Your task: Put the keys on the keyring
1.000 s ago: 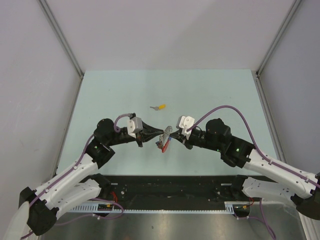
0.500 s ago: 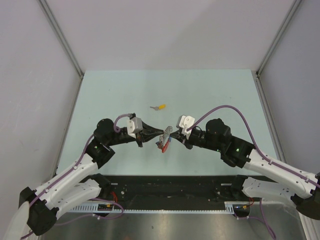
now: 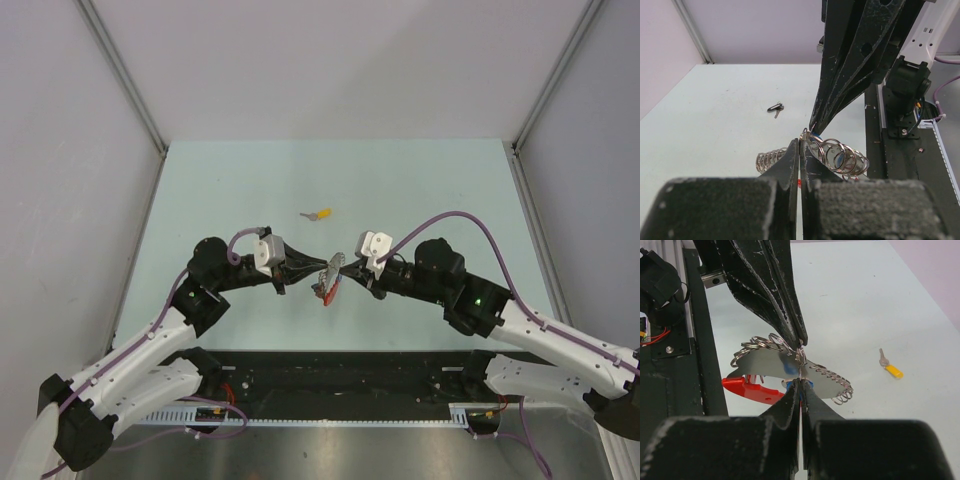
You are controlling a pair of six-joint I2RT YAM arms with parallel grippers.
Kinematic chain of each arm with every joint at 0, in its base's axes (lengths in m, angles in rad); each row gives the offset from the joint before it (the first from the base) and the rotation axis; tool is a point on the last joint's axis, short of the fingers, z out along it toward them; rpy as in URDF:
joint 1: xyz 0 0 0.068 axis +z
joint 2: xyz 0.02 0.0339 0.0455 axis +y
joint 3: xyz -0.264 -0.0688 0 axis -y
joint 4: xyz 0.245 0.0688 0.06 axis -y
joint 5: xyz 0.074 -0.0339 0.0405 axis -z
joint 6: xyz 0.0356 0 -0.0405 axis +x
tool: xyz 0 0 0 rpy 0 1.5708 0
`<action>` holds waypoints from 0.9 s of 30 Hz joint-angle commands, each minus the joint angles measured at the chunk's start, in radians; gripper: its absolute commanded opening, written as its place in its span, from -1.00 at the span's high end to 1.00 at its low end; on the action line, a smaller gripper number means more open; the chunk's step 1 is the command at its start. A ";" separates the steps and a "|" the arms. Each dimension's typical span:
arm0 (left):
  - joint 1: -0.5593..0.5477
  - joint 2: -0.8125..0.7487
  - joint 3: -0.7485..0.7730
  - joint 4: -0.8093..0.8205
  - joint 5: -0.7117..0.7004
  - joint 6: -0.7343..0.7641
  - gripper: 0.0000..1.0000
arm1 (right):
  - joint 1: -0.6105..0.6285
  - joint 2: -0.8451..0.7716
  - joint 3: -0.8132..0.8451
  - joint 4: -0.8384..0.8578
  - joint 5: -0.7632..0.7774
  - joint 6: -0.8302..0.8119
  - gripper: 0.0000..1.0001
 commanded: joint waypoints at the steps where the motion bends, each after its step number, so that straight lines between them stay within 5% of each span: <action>1: 0.006 -0.020 0.007 0.052 0.023 -0.010 0.99 | 0.006 -0.023 0.023 0.043 0.003 0.022 1.00; 27: 0.005 -0.017 -0.009 0.104 0.048 -0.039 1.00 | 0.003 -0.003 0.025 0.063 -0.026 0.045 1.00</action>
